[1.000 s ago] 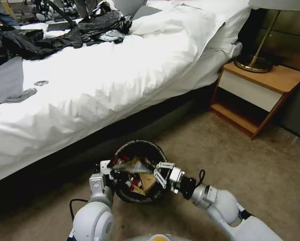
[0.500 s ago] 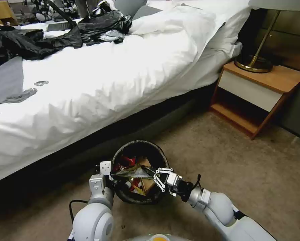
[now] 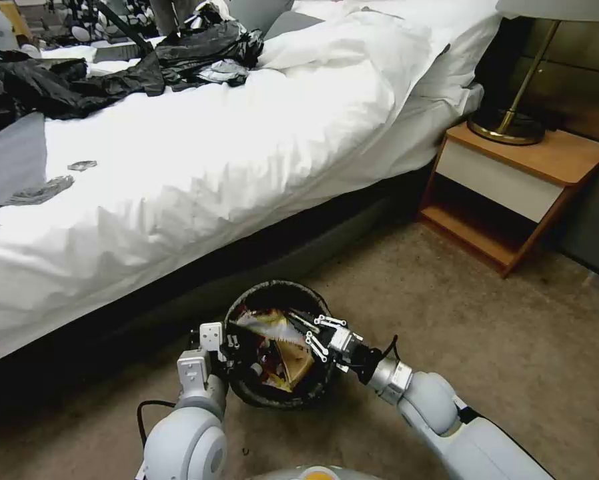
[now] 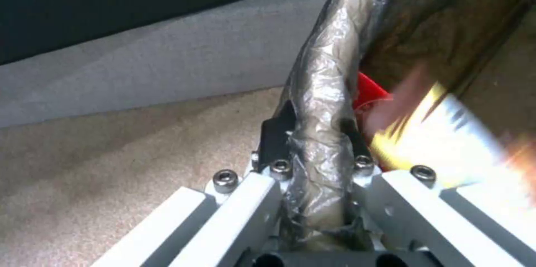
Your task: Pick up the trash bin, then pick up the garbage from the floor and place it into the trash bin.
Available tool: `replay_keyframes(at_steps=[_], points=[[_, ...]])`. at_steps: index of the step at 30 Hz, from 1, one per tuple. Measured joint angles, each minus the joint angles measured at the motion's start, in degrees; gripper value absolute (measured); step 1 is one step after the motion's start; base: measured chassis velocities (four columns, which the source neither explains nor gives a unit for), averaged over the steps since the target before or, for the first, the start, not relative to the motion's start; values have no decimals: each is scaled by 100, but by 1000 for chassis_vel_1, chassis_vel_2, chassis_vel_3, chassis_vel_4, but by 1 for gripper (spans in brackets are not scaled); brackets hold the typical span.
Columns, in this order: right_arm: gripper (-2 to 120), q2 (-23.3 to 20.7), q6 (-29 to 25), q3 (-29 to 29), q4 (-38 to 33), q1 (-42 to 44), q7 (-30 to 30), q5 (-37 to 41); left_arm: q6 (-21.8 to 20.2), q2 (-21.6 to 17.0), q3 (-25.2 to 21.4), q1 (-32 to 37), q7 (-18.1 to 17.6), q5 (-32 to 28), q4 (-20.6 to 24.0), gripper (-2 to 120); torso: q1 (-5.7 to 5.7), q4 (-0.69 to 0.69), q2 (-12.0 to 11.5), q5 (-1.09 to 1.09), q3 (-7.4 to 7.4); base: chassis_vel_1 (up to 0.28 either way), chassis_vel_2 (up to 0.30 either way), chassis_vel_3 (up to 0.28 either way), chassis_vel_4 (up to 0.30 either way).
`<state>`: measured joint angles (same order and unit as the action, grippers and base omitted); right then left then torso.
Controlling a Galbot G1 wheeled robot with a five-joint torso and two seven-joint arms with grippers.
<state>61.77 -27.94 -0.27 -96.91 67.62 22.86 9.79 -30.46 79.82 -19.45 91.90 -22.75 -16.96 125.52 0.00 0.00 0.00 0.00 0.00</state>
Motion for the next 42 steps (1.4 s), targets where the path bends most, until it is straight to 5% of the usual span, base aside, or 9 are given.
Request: replay_keyframes(at_steps=[5, 7, 19, 27, 32, 42], points=[[40, 3, 1, 6, -10, -2, -6, -4, 0, -3, -1, 11, 0, 13, 3, 0, 0, 0, 0, 0, 0, 0, 0, 0, 0], [55, 16, 1, 11, -11, -2, -6, -16, 0, -6, -1, 13, 2, 13, 9, 0, 0, 0, 0, 0, 0, 0, 0, 0, 0], [97, 0, -8, 34, -118, 18, -5, -35, -43, -30, -13, 17, 6, 11, 28, 0, 0, 0, 0, 0, 0, 0, 0, 0, 0], [100, 157, 119, 235, -1134, 167, -833, 21, -48, -61, -22, 9, 8, 3, -8, 0, 0, 0, 0, 0, 0, 0, 0, 0, 0], [100, 651, 464, 757, -2163, 568, -2129, -36, -50, -94, -34, -10, 9, -7, -75, 0, 0, 0, 0, 0, 0, 0, 0, 0, 0], [100, 1045, 234, 1706, -1948, 1471, -3070, -356, -43, -139, -51, 8, 10, -23, -96, 0, 0, -1, 0, 2, 0, 0, 0, 0, 0]])
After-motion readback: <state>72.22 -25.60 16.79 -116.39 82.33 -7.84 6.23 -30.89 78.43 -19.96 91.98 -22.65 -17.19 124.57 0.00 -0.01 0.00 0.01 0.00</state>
